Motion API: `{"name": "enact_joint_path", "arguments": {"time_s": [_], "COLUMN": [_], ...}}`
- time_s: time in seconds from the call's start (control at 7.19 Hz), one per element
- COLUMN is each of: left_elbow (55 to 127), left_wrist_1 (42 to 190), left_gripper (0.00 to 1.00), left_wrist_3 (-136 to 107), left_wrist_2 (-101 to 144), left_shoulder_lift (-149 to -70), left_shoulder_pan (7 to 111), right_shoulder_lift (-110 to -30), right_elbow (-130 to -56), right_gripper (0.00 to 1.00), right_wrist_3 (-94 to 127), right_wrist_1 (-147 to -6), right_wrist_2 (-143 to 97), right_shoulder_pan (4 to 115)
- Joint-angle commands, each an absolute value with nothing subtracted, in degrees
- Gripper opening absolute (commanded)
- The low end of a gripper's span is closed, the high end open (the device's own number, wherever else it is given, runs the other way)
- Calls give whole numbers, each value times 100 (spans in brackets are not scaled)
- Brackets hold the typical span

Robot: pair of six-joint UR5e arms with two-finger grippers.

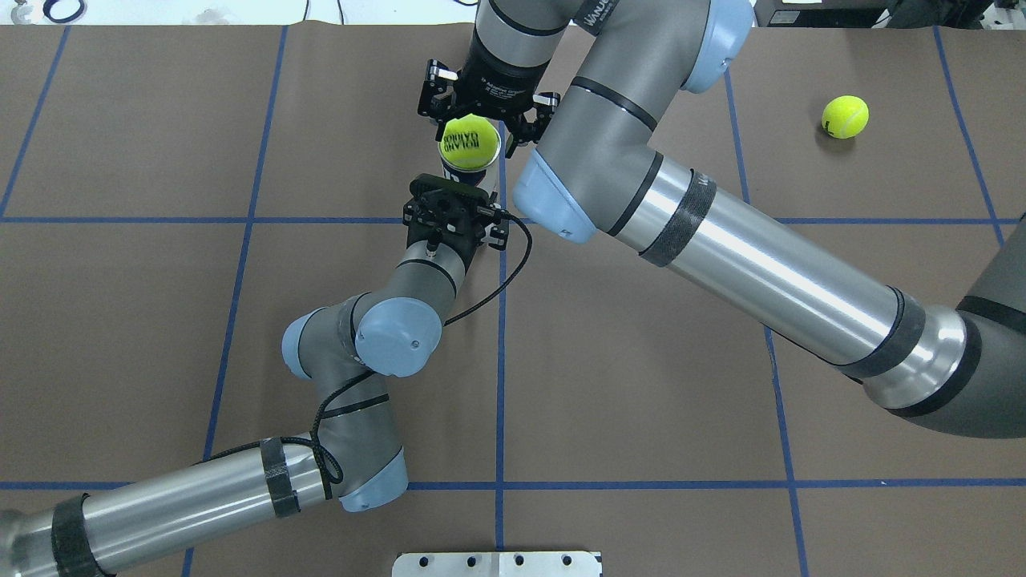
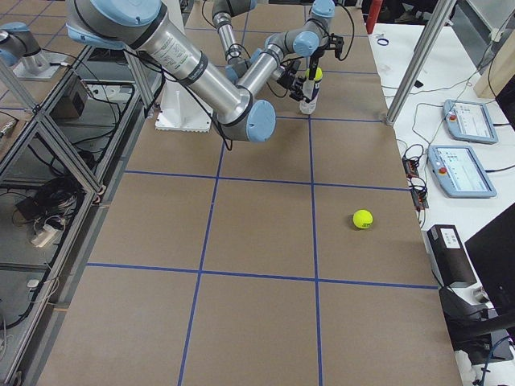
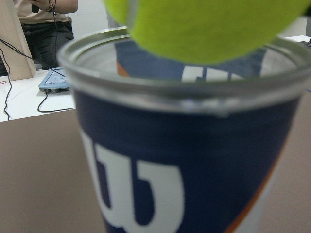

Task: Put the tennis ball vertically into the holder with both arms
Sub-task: 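Lower the ball into the can's open top and release it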

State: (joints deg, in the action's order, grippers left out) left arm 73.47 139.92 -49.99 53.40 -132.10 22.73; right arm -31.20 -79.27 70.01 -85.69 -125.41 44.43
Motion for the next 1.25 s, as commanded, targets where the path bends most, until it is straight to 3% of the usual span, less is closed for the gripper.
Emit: {"name": "enact_joint_path", "arguments": {"time_s": [0.0, 0.56, 0.83, 1.11], "left_elbow": [7348, 7348, 7374, 7374], "left_wrist_1": [13992, 13992, 14001, 13992], "left_gripper": [65, 65, 66, 67], "left_wrist_3": [-5001, -5001, -5001, -5001], "left_wrist_2": [5379, 5379, 5379, 5388], "left_shoulder_lift": [-13210, -13219, -13219, -13219], "left_shoulder_pan": [2285, 2320, 2347, 2390], "right_shoulder_lift": [-3120, -3199, -3689, -4627], "right_elbow": [-7980, -8059, -8156, -8104], "right_gripper": [99, 99, 99, 99], "right_wrist_3": [7031, 7031, 6194, 4011], "right_wrist_1": [-8569, -8587, -8578, -8552], "right_wrist_2": [-12542, -12455, -12418, -12349], "right_shoulder_pan": [4438, 4508, 5190, 5938]}}
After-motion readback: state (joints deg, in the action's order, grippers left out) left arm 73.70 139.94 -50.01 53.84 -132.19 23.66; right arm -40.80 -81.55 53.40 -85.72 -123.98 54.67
